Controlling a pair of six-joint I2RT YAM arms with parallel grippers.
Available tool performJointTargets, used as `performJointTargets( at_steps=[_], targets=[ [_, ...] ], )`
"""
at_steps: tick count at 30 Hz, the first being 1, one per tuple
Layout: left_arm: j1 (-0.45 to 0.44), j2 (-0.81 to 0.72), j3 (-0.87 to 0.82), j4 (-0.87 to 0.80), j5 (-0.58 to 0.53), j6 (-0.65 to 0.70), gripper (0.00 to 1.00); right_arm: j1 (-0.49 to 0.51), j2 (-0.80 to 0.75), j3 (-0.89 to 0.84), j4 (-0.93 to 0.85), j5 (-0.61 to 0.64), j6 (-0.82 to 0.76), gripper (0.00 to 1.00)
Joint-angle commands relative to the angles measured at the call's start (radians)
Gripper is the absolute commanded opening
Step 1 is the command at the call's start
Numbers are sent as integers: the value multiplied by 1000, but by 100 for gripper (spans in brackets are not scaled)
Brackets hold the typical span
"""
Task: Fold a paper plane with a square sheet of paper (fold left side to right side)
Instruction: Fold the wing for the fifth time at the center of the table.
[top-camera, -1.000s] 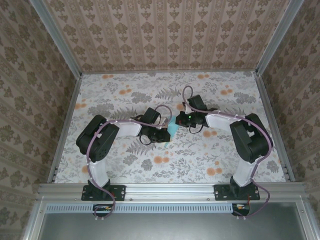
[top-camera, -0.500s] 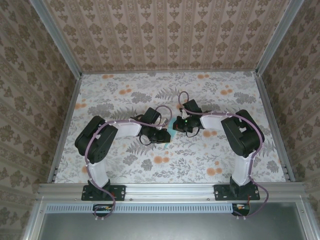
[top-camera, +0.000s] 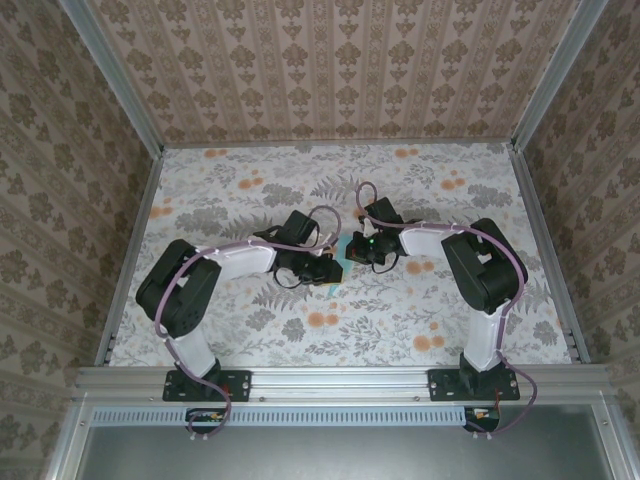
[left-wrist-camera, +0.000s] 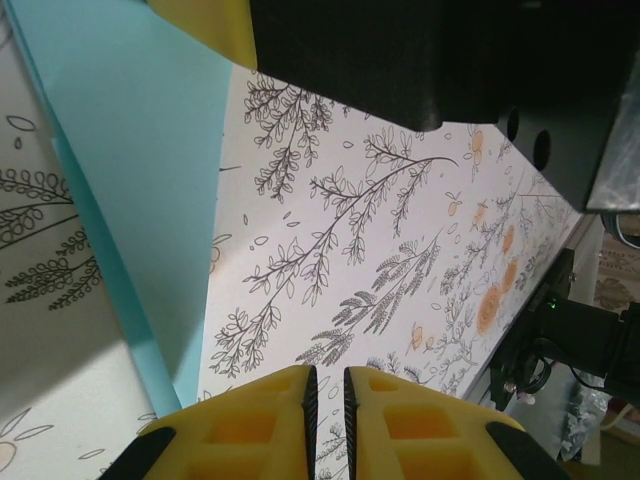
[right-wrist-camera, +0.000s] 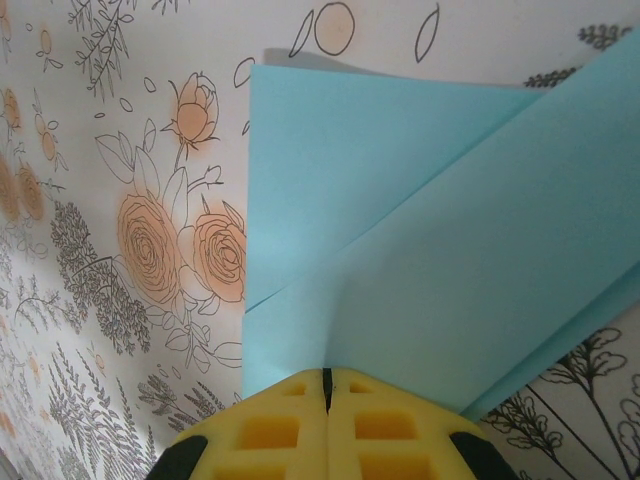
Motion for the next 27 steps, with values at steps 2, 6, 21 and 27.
performJointTargets(
  at_steps=[2,6,21,27],
  targets=[
    [-7,33,-16,-2,30,-10,18,3,56,-1,-97,62,-13,0],
    [-6,54,-18,-11,22,3,18,3,56,3,-109,71,-19,0],
    [-6,85,-26,-57,-38,34,18,2,55,15,-157,105,-44,0],
    [-6,92,-29,-58,-40,36,18,3,59,21,-171,114,-49,0]
  ],
)
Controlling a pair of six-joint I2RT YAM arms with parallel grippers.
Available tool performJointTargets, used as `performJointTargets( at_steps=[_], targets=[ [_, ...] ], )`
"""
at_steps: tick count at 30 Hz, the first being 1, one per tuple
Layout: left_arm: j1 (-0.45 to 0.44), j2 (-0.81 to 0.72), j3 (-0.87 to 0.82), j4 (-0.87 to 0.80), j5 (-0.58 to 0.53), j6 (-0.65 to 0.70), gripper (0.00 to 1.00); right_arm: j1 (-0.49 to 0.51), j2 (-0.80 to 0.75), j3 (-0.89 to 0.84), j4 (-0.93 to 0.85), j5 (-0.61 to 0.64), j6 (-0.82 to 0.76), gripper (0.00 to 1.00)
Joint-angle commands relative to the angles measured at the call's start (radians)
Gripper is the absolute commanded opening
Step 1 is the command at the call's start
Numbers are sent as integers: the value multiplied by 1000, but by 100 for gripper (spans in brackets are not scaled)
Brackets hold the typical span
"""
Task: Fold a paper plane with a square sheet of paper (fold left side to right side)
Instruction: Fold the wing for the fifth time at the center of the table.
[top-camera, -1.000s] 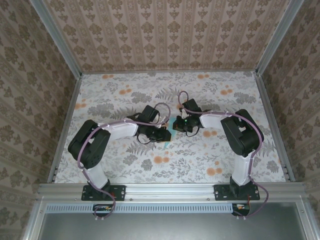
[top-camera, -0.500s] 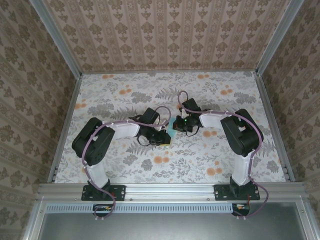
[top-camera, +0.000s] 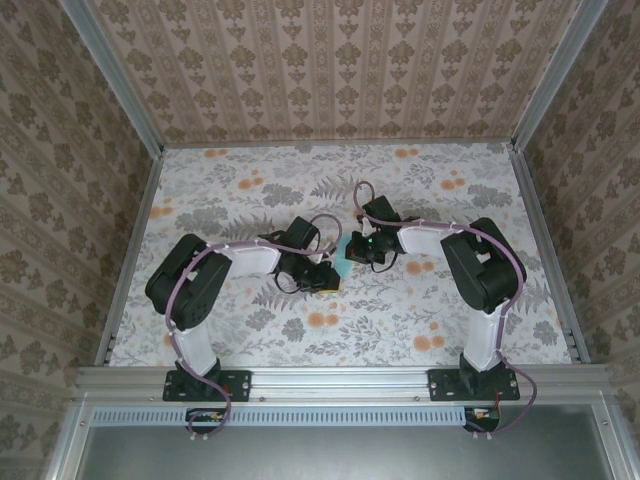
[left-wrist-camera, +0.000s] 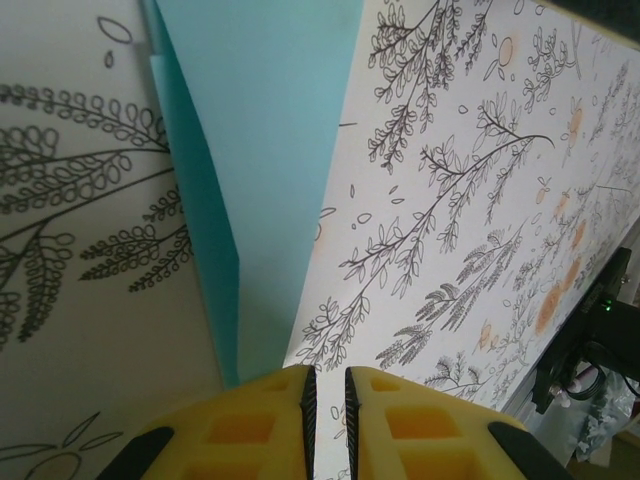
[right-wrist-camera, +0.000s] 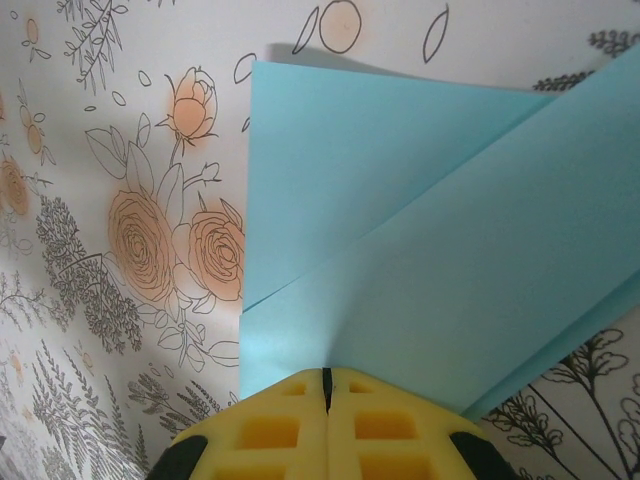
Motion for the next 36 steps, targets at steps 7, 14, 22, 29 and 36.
performJointTargets(
  at_steps=[7,14,22,29,36],
  targets=[
    [-6,25,-25,-33,-12,27,18,0,54,-7,-122,95,-21,0],
    [-6,28,-34,-38,-11,28,18,-2,53,-4,-131,100,-24,0],
    [-9,28,-48,-34,-11,27,18,-3,59,0,-139,104,-26,0],
    [-16,13,-69,-36,-8,26,18,-10,60,-1,-145,109,-26,0],
    [-27,-1,-90,-30,-4,19,18,-15,61,2,-155,115,-30,0]
  ],
)
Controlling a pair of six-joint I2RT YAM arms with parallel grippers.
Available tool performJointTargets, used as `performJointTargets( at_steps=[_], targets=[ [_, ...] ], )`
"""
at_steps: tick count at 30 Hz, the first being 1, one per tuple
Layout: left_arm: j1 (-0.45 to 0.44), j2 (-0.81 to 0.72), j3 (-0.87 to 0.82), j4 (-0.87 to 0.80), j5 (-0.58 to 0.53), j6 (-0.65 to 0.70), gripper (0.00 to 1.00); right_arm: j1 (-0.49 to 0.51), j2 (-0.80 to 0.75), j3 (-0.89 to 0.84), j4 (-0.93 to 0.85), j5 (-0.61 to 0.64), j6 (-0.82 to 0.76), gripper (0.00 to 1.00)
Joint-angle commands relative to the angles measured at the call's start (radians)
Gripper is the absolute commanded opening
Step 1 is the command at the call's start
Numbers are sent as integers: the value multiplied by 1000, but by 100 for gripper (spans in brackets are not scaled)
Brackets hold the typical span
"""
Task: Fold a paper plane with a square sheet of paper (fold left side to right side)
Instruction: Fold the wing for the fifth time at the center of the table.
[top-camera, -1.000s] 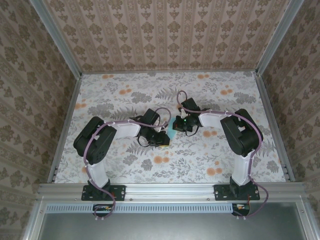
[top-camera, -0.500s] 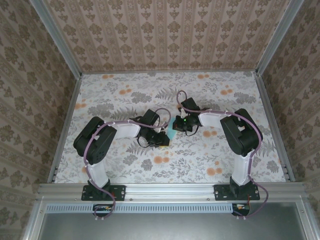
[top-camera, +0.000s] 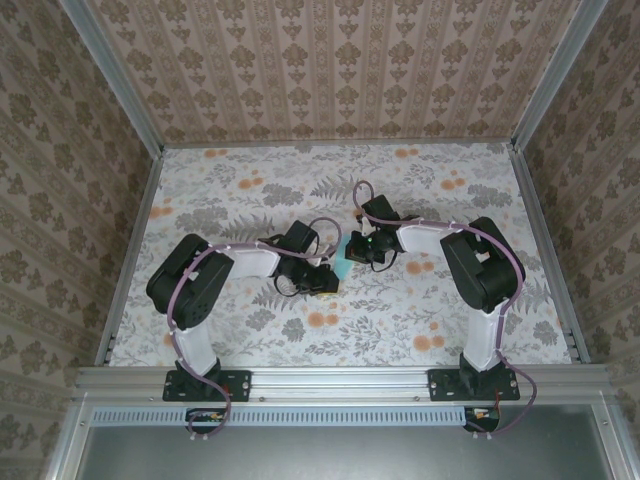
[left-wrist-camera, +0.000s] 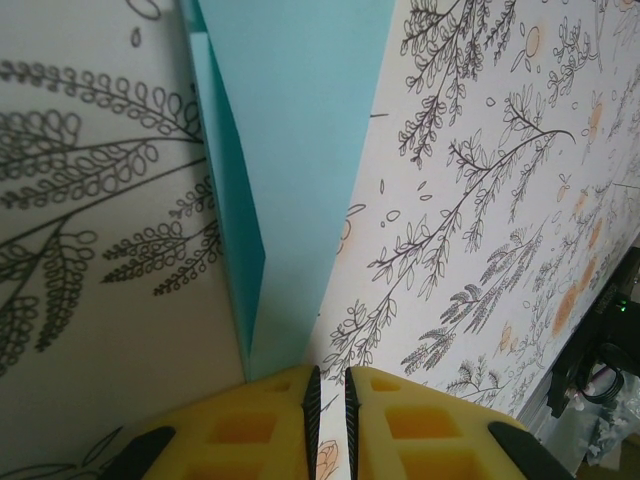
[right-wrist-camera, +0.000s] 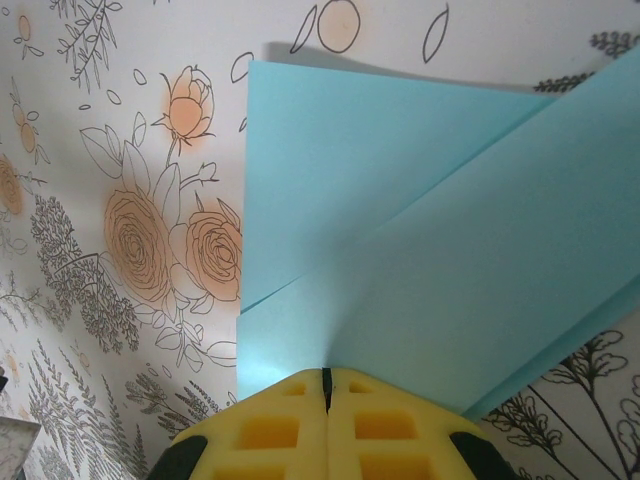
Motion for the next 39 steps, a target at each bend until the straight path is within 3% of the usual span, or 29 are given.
performJointTargets(
  at_steps=[1,32,39],
  targets=[
    [-26,-7,-46,-87,0,14,18,-15,53,-14,-129,113,-26,0],
    [-16,-109,-20,-51,24,-31,20,-17,60,-12,-138,113,-27,0],
    [-3,-65,2,-34,49,-27,20,-17,60,-12,-138,111,-27,0]
  ],
)
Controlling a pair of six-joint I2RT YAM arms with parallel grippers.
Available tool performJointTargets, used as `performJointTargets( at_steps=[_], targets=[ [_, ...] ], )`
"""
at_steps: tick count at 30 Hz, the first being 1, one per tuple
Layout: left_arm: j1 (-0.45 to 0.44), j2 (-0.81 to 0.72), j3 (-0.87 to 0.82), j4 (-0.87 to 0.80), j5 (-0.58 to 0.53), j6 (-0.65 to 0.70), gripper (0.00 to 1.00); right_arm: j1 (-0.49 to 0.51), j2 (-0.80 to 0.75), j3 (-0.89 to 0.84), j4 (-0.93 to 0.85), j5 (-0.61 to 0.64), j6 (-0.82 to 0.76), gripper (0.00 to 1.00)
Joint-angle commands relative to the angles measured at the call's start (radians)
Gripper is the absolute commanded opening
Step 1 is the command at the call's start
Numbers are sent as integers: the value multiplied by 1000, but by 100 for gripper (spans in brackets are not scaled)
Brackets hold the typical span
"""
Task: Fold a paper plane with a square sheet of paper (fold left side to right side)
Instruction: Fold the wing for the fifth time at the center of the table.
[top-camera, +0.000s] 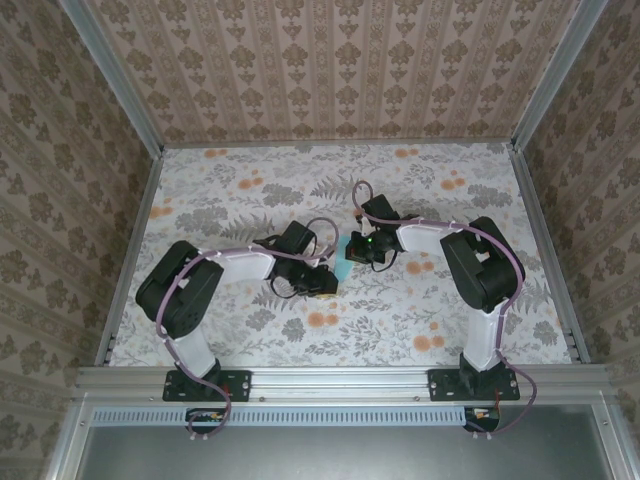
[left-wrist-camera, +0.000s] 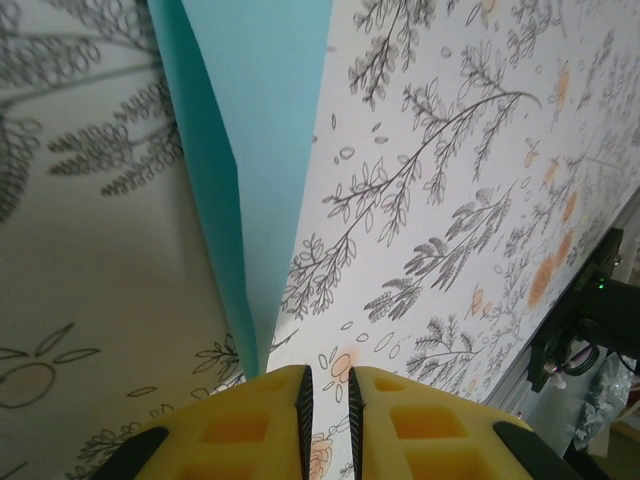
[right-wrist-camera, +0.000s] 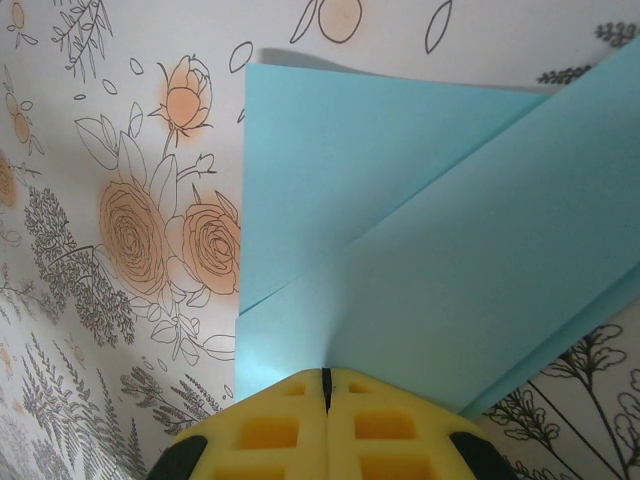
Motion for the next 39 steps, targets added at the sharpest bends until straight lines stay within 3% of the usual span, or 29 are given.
performJointTargets(
  at_steps=[1,13,23,26,32,39],
  targets=[
    [1,21,20,6,36,-9,20,-16,57,-20,-118,112,-9,0],
    [-10,88,-17,25,27,-16,20,-16,60,-15,-122,110,-12,0],
    [-12,36,-69,73,35,-35,20,-27,21,-1,-81,76,-13,0],
    [-8,-17,-60,108,55,-44,25,-44,-17,30,-85,74,-30,3],
    [26,-158,-56,125,32,-24,39,-59,-147,59,-137,168,-81,24],
    [120,-287,-83,134,-105,3,51,-43,-314,-47,-179,291,-36,52]
  ],
)
